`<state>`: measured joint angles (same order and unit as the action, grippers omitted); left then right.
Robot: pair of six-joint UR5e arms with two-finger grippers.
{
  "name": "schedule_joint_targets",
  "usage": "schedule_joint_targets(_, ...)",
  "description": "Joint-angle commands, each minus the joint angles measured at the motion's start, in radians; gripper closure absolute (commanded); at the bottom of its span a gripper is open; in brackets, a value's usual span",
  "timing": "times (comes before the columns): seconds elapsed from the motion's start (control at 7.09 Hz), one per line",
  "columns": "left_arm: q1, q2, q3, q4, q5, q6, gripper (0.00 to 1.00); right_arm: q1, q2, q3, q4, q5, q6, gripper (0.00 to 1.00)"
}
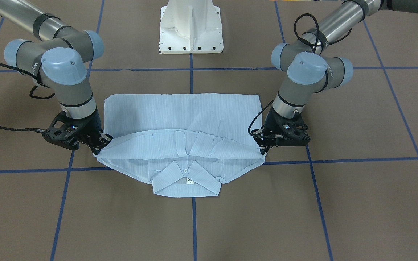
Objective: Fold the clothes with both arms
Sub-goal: 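Release the hem on the shirt and raise both grippers, then lower the left gripper and grasp the folded shirt's side edge nearest it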
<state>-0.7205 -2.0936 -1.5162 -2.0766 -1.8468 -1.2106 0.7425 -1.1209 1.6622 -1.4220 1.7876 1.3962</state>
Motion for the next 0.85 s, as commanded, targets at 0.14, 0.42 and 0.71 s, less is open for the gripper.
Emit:
schedule_joint_targets(0.14, -0.005, 0.029, -0.024, -0.077, -0.046, 0.192, 0.00, 0.014, 0.006, 0.005, -0.006, 0.018, -0.009, 0.00)
schedule_joint_targets(0.42, -0.022, 0.096, -0.076, -0.080, -0.156, 0.220, 0.00, 0.076, -0.003, 0.008, -0.008, 0.116, -0.150, 0.00)
schedule_joint_targets(0.71, -0.010, 0.159, -0.125, -0.082, -0.207, 0.206, 0.00, 0.078, -0.004, 0.005, -0.003, 0.115, -0.164, 0.00)
